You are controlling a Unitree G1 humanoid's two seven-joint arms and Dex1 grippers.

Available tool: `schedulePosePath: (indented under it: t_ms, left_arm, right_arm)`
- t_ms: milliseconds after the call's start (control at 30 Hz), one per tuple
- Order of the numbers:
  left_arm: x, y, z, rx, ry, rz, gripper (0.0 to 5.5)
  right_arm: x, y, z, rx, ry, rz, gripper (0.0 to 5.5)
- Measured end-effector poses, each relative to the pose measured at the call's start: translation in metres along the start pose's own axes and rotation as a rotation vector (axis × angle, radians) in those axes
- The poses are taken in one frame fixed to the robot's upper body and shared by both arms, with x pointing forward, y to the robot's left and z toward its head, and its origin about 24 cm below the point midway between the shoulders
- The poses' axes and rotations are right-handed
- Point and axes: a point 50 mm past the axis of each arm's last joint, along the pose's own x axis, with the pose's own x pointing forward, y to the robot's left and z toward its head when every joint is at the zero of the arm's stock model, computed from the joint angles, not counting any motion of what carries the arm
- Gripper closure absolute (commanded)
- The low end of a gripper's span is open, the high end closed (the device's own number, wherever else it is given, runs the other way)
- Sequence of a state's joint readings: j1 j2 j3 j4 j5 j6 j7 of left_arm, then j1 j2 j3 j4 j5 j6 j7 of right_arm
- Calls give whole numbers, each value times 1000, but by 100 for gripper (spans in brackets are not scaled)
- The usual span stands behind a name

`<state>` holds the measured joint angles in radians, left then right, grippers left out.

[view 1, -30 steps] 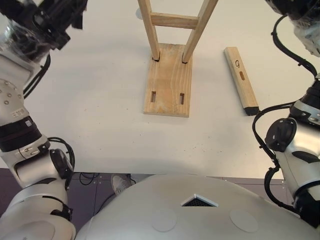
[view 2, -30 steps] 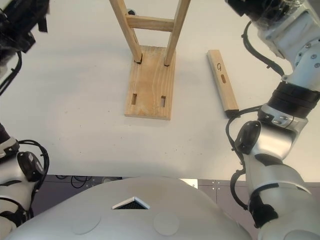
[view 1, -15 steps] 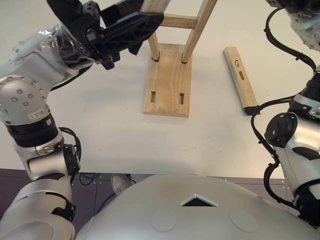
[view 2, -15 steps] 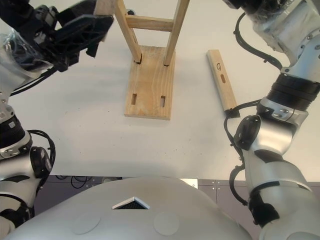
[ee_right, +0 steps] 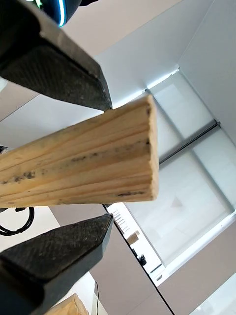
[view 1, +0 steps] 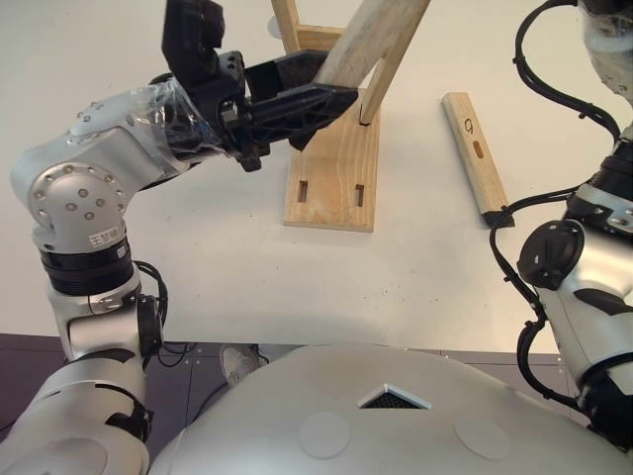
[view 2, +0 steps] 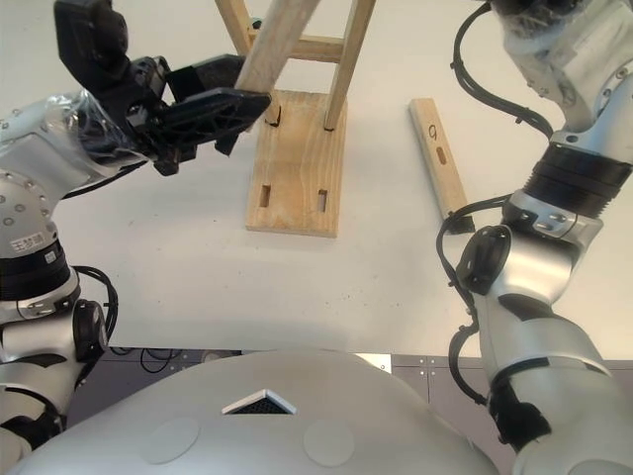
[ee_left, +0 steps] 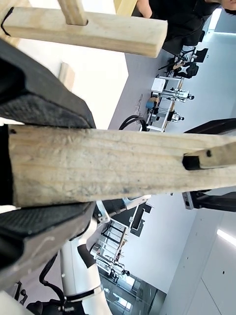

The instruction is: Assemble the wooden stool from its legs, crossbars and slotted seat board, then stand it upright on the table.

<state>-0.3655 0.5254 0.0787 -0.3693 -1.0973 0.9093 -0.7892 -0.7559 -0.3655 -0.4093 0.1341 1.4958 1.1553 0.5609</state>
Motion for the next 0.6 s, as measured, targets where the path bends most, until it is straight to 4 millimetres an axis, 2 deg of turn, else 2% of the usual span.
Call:
schedulePosePath:
  t_ms: [233,500,533,600]
  left_arm:
    - [1,-1,-2,-3,-12,-24,349]
    - [1,2,-4,14,-2,0,349]
    - [1,3,-4,17,-4,2,312]
    - [0,5,-3,23,-12,11,284]
  right_arm:
    - [-5,2,0,45,-22,53,313]
    - [-7,-5,-1,33,-38,2,323]
    - [-6,-4,-1,17,-40,-3,328]
    - [-4,-4,2,-47,-64,-41,337]
